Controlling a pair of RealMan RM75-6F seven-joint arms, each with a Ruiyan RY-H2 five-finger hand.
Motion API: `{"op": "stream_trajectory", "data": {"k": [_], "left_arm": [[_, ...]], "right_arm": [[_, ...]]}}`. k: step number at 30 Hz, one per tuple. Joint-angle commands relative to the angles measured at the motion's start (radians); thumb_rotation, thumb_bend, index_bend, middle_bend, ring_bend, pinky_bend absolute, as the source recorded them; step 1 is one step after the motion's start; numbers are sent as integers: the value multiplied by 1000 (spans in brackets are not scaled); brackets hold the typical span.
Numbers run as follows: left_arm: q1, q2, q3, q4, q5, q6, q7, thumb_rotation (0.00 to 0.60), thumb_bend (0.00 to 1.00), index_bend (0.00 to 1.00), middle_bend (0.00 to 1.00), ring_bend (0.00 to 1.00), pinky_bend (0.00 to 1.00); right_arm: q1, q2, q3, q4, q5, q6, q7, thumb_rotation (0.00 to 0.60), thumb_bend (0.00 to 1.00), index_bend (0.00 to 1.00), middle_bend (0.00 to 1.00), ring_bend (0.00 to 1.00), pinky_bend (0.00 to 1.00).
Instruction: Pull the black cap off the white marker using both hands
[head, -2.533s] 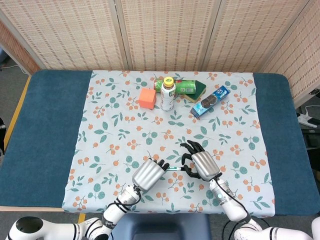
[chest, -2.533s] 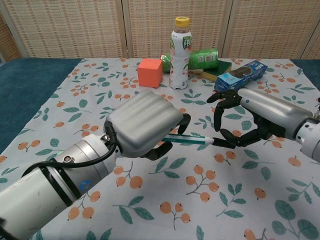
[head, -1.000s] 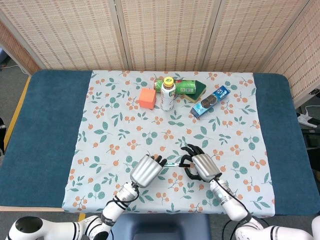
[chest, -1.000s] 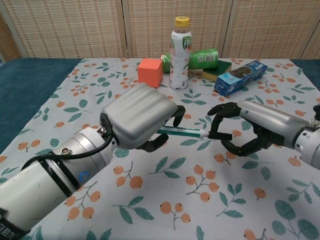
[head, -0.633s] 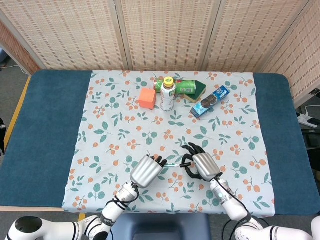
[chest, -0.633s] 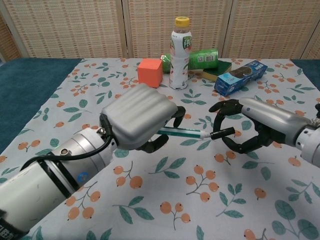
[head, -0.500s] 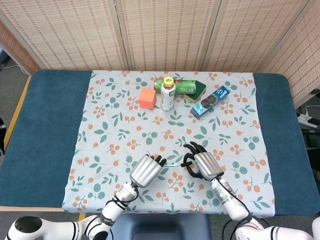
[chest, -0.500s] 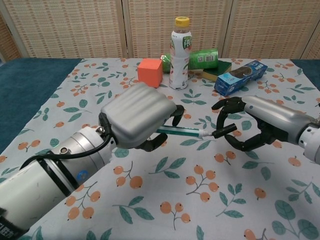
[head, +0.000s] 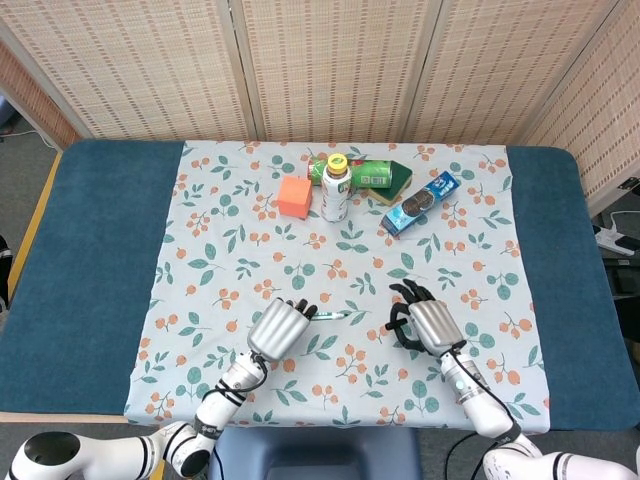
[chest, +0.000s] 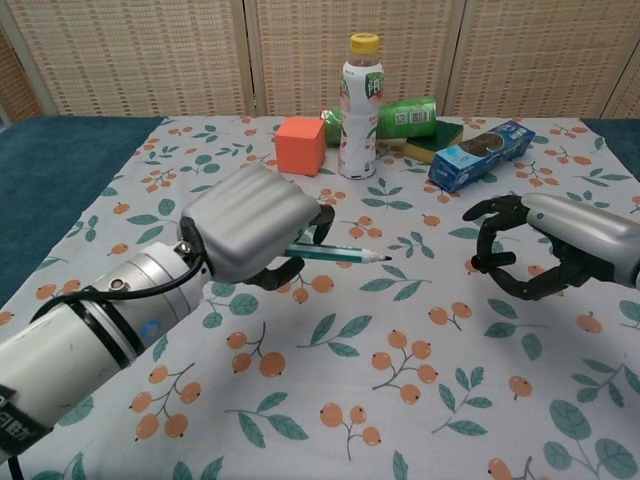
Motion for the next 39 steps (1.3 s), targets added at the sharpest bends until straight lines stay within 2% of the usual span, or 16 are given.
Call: {"op": "stream_trajectory", "data": {"k": [1,6,12,17,20,23,25,27,30,32,36,39], "left_arm": [[2,-10,5,70,-24,-28,-44,600,436,573,700,774,901],[3,-32,15,164,-33,-48,-110,600,435,567,694,774,901],[0,-49,28,231,-26,-58,-165,600,436,443,613,771,894],[-1,-33,29,210,-23,-59,-180,600,435,325,487,770,893],[3,-10,31,167,-24,-58,-172,600,431,253,384,769,893],[7,14,31,121,-27,-56,-156,600,421,184,287,753,892],[12,34,30,90,-37,-56,-132,600,414,123,186,671,836],[18,56,29,50,-37,-46,-118,600,406,79,98,529,707],[42,114,38,-45,-16,-1,-132,600,398,59,70,338,570],[75,184,60,-138,5,39,-174,600,394,53,74,221,480],[184,367,153,-291,70,162,-293,600,401,43,72,87,348],[306,493,242,-320,106,298,-417,600,402,39,69,40,249]], "right_arm": [[-5,2,-4,19,7,-7,6,600,411,535,111,0,128],[-2,-9,-4,51,15,-20,0,600,411,528,111,0,128],[3,-18,-16,85,-2,-26,-30,600,411,379,110,0,129],[0,0,-19,57,2,-21,-64,600,411,133,82,0,129],[-15,22,-15,21,-18,20,-64,600,411,51,71,0,129],[-34,62,-15,-30,-39,62,-57,600,409,23,64,0,129],[-52,101,-17,-73,-58,97,-53,600,405,21,57,0,129],[-71,138,-22,-109,-79,134,-52,600,399,21,57,0,129],[-112,211,-37,-171,-118,205,-58,600,384,21,43,0,123],[-148,264,-52,-208,-154,266,-62,600,374,22,39,0,113],[-233,345,-95,-228,-225,395,-95,600,370,23,17,0,69],[-304,370,-126,-191,-256,486,-131,600,347,15,0,0,7]]}}
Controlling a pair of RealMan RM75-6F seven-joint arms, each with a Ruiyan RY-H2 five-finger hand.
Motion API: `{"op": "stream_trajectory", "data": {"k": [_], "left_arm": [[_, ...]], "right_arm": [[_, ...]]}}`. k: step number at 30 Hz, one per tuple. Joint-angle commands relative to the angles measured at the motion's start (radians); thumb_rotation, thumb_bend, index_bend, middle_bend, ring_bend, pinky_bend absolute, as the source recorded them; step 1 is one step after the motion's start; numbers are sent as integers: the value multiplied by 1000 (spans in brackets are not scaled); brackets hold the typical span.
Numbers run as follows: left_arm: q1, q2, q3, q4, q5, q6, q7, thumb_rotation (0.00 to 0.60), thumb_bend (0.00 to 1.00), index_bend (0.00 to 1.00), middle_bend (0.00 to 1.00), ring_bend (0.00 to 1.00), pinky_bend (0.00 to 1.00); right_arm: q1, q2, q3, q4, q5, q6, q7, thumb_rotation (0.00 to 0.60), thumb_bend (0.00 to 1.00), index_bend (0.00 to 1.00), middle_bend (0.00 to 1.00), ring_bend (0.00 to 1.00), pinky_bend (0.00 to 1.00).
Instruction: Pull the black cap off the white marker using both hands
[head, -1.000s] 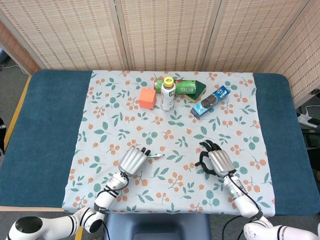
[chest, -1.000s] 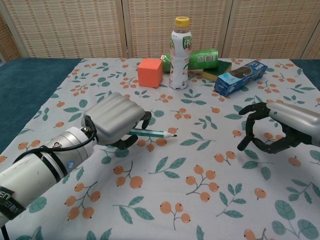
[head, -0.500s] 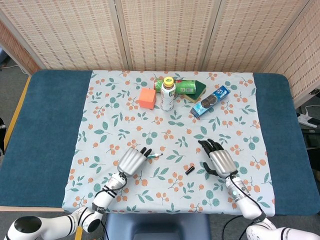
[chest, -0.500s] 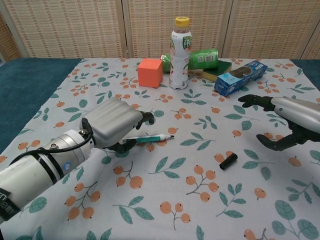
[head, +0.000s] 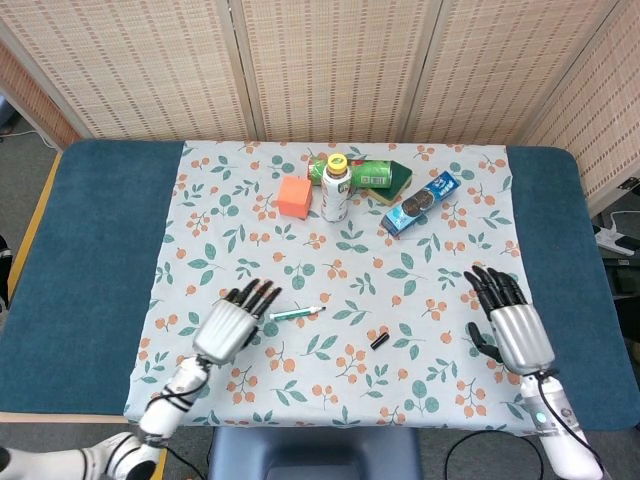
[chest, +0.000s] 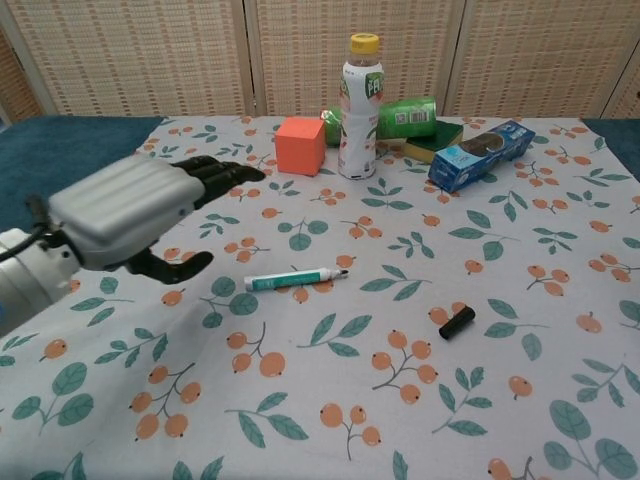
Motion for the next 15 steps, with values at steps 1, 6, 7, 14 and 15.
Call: {"op": "stream_trajectory", "data": {"k": [1,6,7,14,15], "left_arm": [[218,223,154,-90,67,238,-219,600,402,36,66,22,216],[360,293,168,15,18,374,-362,600,402,21,41,0,119],[367,305,160,21,9,377,-366,600,402,17,37,0,113],[383,342,95,37,-6,386,-444,600,409,7,37,0,111],[381,343,94,37,-2,377,-455,600,409,7,37,0,111]], "right_arm": [[-110,50,-46,37,-54,134,-51,600,342,12,0,0,2],[-155,55,1,79,-21,209,-48,600,309,0,0,0,0],[-161,56,17,79,-6,224,-56,600,303,0,0,0,0],[-177,105,40,11,71,173,-69,600,283,0,0,0,0],[-175,107,37,10,71,160,-72,600,283,0,0,0,0]]}}
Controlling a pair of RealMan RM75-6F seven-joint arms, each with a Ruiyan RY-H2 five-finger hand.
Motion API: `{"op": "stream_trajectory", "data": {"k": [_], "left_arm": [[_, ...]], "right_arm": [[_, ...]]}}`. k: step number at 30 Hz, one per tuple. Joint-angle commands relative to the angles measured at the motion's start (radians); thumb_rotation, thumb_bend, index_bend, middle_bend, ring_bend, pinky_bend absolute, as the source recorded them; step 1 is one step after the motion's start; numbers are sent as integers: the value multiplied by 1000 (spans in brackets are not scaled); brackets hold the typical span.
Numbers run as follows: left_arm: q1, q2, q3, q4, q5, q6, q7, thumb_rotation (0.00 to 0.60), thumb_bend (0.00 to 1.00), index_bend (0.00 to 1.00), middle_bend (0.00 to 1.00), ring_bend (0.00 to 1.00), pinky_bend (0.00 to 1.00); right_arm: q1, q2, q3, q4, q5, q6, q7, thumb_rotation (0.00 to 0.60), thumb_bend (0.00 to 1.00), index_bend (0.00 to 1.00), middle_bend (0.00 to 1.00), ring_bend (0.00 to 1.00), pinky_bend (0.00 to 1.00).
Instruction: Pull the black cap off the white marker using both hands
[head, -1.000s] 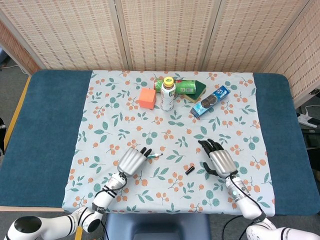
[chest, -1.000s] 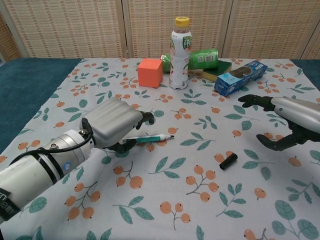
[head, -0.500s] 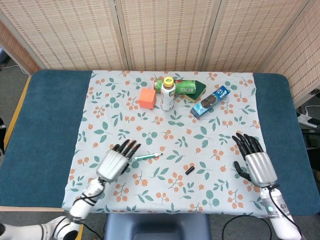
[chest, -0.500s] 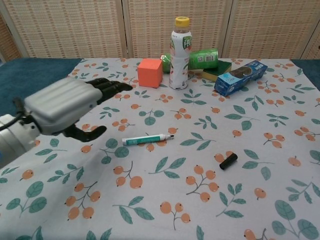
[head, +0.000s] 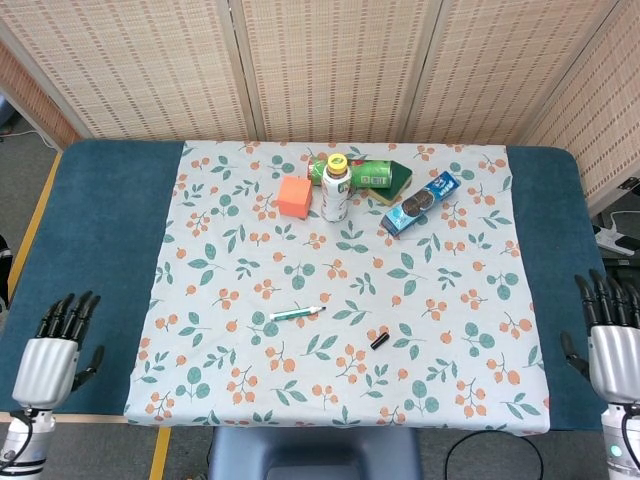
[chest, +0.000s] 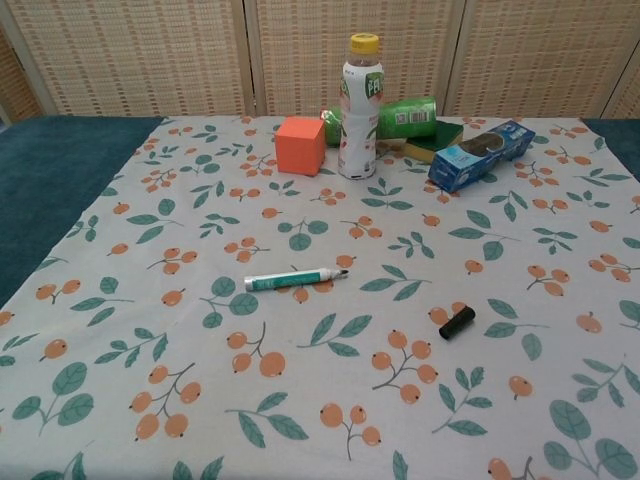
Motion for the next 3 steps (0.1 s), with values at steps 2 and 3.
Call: {"op": "stream_trajectory", "data": {"k": [2,3], "left_arm": [[2,8,-13,20,22,-25,-50,600,410,6,35,0,111],[1,4,-13,27,35,-25,-57,600,411,4,32,0,111]], "right_arm": [[5,18,-6,-15,14,-73,-2,600,283,0,0,0,0],[9,20,-8,-17,22,-92,-2,600,283,0,0,0,0]]}}
